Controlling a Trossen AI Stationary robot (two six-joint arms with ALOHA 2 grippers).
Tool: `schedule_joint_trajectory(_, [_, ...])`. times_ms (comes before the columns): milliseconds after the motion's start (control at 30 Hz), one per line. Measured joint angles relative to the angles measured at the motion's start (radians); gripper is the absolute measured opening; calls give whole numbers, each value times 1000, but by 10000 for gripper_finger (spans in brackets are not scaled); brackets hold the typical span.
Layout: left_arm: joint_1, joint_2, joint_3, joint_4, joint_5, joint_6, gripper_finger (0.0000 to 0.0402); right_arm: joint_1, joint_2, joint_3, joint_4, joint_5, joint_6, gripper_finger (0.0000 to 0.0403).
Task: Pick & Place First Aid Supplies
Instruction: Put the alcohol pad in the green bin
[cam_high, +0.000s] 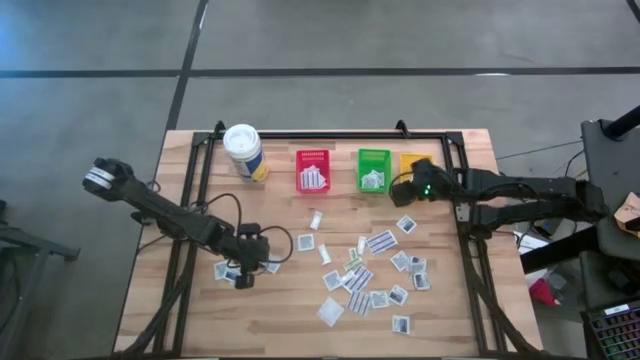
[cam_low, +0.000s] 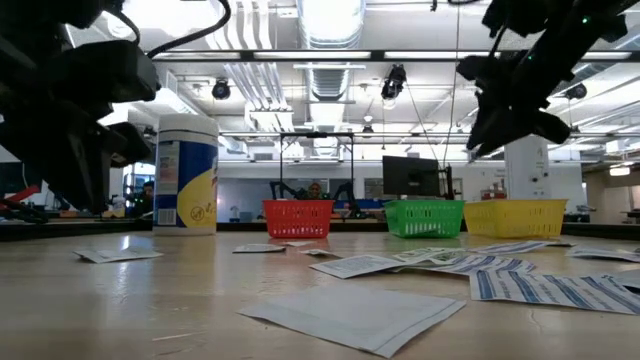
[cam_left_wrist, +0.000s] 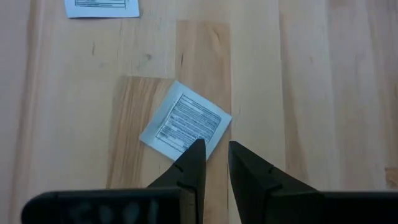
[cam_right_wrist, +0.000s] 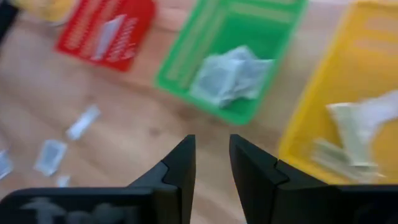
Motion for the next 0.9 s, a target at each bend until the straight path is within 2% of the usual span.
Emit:
schedule_joint_trajectory(200, [0, 0, -52, 106, 11, -14, 64, 149, 64, -2, 162, 3, 11, 79])
schedule_joint_trajectory(400, [-1, 1, -111, 189, 52, -49, 64, 201, 160, -1, 334, 4, -44, 68])
schedule_joint_trajectory(700, [1, 1, -190, 307, 56, -55, 64, 213, 296, 47, 341, -2, -36, 64])
schedule_joint_trajectory(900, [14, 53, -229, 401, 50, -56, 64, 249, 406, 120, 344, -5, -54, 61])
